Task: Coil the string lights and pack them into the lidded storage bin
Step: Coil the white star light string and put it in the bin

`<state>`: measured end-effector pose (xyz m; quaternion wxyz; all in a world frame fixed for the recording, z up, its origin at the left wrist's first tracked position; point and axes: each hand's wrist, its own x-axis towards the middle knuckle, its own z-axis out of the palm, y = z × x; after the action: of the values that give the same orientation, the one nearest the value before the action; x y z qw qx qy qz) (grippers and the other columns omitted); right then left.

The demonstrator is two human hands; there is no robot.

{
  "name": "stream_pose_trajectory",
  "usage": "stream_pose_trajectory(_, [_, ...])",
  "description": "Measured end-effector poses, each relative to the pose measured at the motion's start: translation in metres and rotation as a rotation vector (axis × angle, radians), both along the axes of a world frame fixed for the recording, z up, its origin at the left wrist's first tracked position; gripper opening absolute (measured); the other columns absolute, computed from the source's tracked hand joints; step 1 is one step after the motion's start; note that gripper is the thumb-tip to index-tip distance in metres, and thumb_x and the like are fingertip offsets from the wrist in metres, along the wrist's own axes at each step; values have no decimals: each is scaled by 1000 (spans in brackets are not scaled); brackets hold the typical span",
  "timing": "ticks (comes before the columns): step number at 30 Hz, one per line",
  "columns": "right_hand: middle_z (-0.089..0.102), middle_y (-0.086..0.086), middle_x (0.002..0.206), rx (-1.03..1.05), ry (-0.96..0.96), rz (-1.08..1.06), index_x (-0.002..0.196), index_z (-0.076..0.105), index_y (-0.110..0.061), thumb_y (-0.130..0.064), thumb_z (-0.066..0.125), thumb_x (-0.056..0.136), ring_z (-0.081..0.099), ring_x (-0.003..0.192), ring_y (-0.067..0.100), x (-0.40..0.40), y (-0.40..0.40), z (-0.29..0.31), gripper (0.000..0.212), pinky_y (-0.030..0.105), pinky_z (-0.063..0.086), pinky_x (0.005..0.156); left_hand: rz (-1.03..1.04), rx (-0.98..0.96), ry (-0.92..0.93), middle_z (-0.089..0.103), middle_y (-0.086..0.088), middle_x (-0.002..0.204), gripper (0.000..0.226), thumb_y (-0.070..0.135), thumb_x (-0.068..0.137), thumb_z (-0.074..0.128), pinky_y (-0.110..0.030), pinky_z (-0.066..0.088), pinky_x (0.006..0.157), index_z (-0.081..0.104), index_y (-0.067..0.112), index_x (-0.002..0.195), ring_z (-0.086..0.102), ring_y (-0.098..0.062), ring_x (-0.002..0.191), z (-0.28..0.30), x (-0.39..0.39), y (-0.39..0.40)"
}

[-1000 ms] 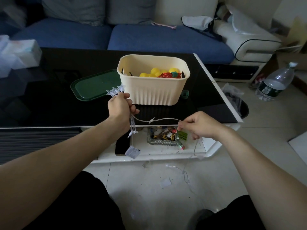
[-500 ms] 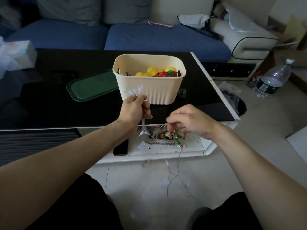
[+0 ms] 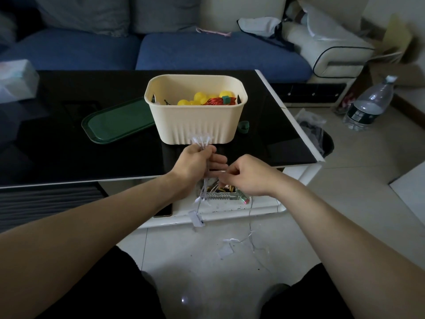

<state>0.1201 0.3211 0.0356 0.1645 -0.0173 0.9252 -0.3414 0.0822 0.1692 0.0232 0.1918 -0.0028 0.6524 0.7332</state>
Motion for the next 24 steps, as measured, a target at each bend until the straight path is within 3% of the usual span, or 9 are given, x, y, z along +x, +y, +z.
stream_pose_trajectory(3, [58,-4,62,1,-51,0,83,68,-10,-31,59,99,52,58,13,-1,-4,-4,27,26,39,53,-51,-58,-31,68,-19,92,17,14,104,42,-44,56,74,54,6,96,67,-31,78,-2,4,5])
stream_pose_trajectory(6, [59,-3,79,-5,14,-45,85,55,-21,-31,66,95,55,68,15,-2,-9,-5,18,28,41,60,-115,-110,-68,62,-10,80,23,19,104,45,-44,57,71,55,4,90,61,-23,68,-4,9,9])
stream_pose_trajectory(9, [59,-3,80,-35,37,-55,83,52,-19,-31,73,90,54,70,13,0,-11,-2,25,29,42,65,-138,-180,-66,60,-12,77,31,25,105,45,-40,56,59,57,-1,93,59,-23,61,-10,8,11])
stream_pose_trajectory(12, [66,7,79,-188,-40,-22,80,56,-13,-18,75,87,57,71,18,5,-11,7,20,30,44,65,-187,-311,-21,61,-22,78,38,27,103,44,-32,42,53,55,-9,107,58,-26,55,-15,4,10])
stream_pose_trajectory(15, [67,4,70,-338,-146,33,82,58,-14,-4,72,87,57,74,26,8,-7,14,18,36,45,67,-261,-455,22,63,-23,76,41,34,101,43,-26,39,49,57,-5,98,57,-26,53,-17,3,9])
stream_pose_trajectory(19, [69,9,82,-279,-301,-24,103,52,-12,-17,81,83,66,76,20,1,4,1,35,34,54,67,-232,-503,5,60,-14,65,37,35,103,40,-28,40,53,54,4,87,51,-24,52,-14,-1,4])
stream_pose_trajectory(24, [73,6,87,-85,-356,24,94,69,-12,-42,74,89,68,78,16,-3,20,-9,31,29,56,68,-105,-313,13,53,-7,61,27,32,101,49,-25,35,45,48,7,91,43,-16,46,-11,-5,-3])
